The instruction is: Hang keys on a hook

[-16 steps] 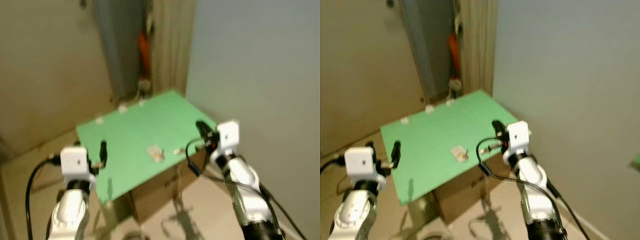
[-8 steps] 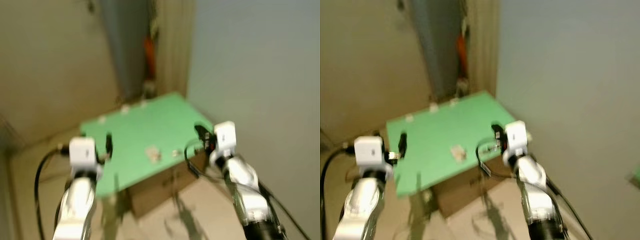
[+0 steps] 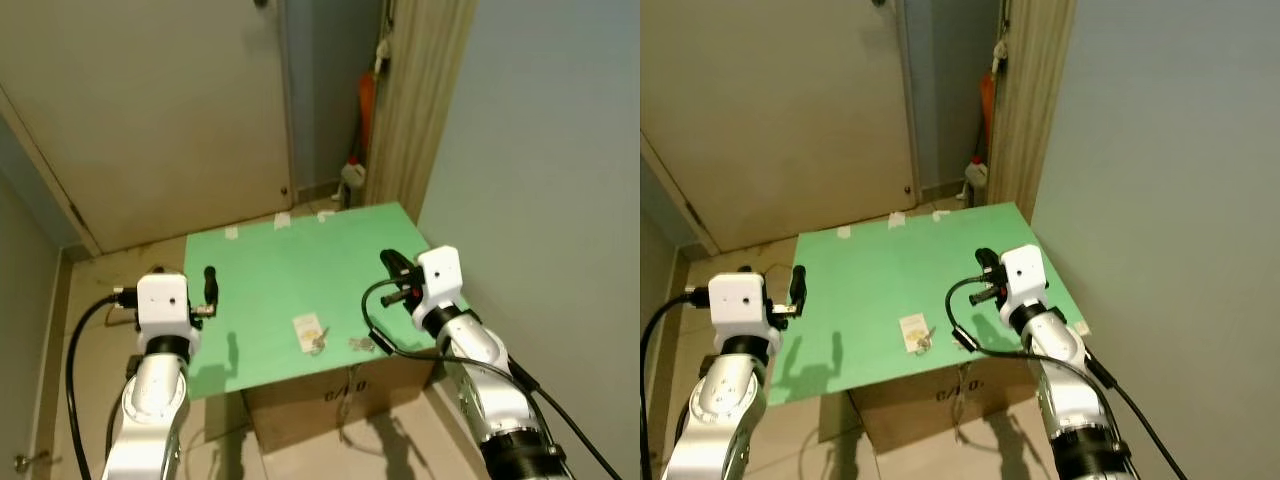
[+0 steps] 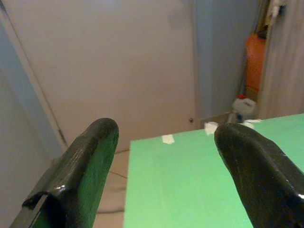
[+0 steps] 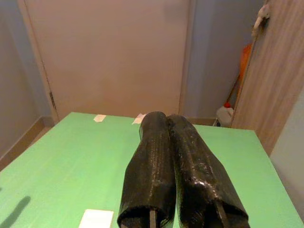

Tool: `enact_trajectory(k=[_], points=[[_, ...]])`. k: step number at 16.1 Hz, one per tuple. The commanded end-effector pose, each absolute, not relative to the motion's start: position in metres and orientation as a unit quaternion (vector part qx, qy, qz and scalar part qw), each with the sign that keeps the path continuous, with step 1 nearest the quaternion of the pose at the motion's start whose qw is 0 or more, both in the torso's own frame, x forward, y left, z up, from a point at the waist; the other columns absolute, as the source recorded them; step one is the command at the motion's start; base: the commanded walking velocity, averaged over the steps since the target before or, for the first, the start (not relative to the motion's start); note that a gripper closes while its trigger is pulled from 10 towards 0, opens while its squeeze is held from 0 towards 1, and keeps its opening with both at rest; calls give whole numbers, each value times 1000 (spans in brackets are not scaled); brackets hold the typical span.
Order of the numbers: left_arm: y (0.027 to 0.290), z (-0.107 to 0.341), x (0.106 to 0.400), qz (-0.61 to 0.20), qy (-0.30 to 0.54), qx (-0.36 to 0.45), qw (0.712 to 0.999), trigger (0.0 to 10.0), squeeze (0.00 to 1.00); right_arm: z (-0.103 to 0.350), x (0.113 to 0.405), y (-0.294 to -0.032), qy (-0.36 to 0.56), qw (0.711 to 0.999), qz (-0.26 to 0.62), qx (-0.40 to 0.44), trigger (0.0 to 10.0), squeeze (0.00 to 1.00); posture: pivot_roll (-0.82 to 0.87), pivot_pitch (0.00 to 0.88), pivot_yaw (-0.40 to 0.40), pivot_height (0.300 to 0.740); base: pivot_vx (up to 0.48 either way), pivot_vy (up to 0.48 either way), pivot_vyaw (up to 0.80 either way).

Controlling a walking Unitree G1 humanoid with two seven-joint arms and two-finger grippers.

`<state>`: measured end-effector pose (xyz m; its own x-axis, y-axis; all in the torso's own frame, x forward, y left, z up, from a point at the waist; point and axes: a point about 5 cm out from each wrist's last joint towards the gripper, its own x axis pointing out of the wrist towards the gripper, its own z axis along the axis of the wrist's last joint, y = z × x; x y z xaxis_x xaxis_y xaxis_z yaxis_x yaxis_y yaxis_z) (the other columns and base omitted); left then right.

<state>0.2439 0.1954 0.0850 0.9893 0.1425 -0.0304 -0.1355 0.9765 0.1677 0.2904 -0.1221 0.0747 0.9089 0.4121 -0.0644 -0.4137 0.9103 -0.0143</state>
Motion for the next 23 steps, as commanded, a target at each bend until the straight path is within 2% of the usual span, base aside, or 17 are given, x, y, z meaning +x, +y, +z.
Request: enact_trajectory(k=[1, 4, 5, 14, 15, 16, 20, 21, 23], points=[[199, 84, 246, 73, 29, 98, 992, 10000, 0, 78, 294, -110, 25, 973, 228, -14, 10000, 0, -53, 0, 43, 740, 322, -352, 0], [198, 82, 246, 72, 31, 79, 994, 10000, 0, 80, 295, -107, 20, 972, 234, 12, 10000, 0, -53, 0, 44, 740, 344, -331, 0], [197, 79, 245, 69, 37, 90, 993, 10000, 0, 79, 295, -105, 20, 970, 243, 3, 10000, 1000, -52, 0, 43, 740, 0, 0, 0], [202, 76, 245, 62, 46, 115, 990, 10000, 0, 71, 301, -98, 35, 969, 246, -8, 10000, 1000, -38, 0, 56, 740, 0, 0, 0], [202, 76, 245, 62, 45, 116, 990, 10000, 0, 71, 302, -99, 35, 969, 243, -7, 0, 231, -35, 0, 53, 740, 0, 0, 0], [203, 76, 245, 63, 45, 117, 990, 10000, 0, 70, 303, -101, 35, 970, 241, -9, 0, 0, -35, 0, 53, 740, 0, 0, 0], [205, 76, 244, 69, 45, 115, 990, 10000, 0, 67, 304, -101, 43, 968, 244, -26, 0, 0, -27, 0, 39, 740, 0, 0, 0], [204, 76, 243, 70, 44, 114, 990, 10000, 0, 68, 304, -99, 44, 967, 251, -18, 10000, 1000, -24, 0, 36, 740, 0, 0, 0], [204, 75, 242, 76, 43, 109, 990, 10000, 0, 69, 305, -97, 40, 967, 252, -17, 10000, 1000, -22, 0, 33, 740, 0, 0, 0]])
